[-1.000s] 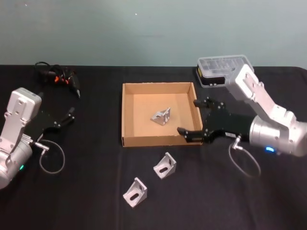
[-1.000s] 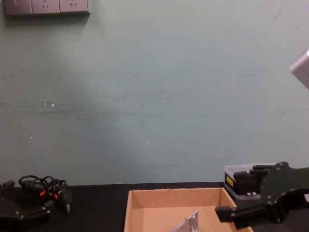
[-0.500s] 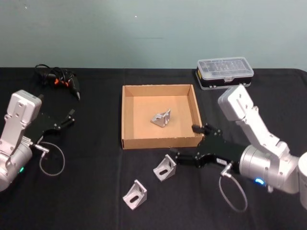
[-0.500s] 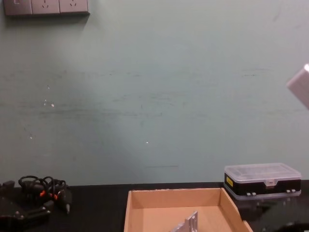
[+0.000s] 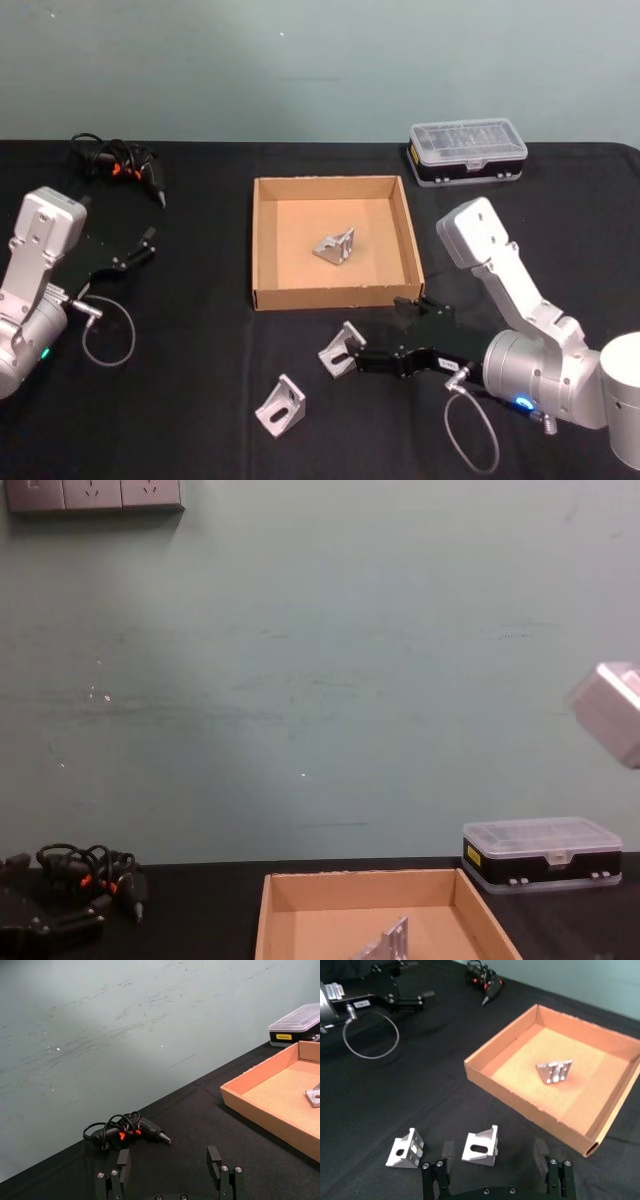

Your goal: Use one hand to pick up the angle iron from the table and place it into the box.

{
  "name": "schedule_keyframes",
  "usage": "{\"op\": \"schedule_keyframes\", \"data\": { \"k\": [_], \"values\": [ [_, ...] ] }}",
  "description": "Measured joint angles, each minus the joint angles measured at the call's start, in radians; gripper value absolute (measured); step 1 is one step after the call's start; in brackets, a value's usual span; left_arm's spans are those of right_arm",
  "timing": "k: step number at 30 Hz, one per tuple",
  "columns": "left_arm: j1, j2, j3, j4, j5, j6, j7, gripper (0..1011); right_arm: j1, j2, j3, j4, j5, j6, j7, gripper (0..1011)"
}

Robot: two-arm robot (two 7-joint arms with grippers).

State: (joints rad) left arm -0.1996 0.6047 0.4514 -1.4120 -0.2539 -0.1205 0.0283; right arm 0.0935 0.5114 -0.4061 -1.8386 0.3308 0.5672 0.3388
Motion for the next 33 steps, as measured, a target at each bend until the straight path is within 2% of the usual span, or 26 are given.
{"op": "schedule_keyframes", "data": {
  "k": [6, 10, 21, 33],
  "values": [
    [0.000, 0.000, 0.000, 0.000, 0.000, 0.000, 0.000, 1000, 0.016, -0.033, 0.002, 0.031, 0.014, 0.059, -0.013, 1000],
    [0.000, 0.000, 0.000, 0.000, 0.000, 0.000, 0.000, 1000, 0.030, -0.045, -0.007, 0.051, 0.015, 0.069, -0.013, 1000],
    [0.000, 0.000, 0.000, 0.000, 0.000, 0.000, 0.000, 1000, 0.059, -0.084, -0.029, 0.105, 0.014, 0.074, -0.011, 1000],
    [0.000, 0.000, 0.000, 0.000, 0.000, 0.000, 0.000, 1000, 0.069, -0.105, -0.037, 0.148, 0.013, 0.059, -0.011, 994]
  ]
}}
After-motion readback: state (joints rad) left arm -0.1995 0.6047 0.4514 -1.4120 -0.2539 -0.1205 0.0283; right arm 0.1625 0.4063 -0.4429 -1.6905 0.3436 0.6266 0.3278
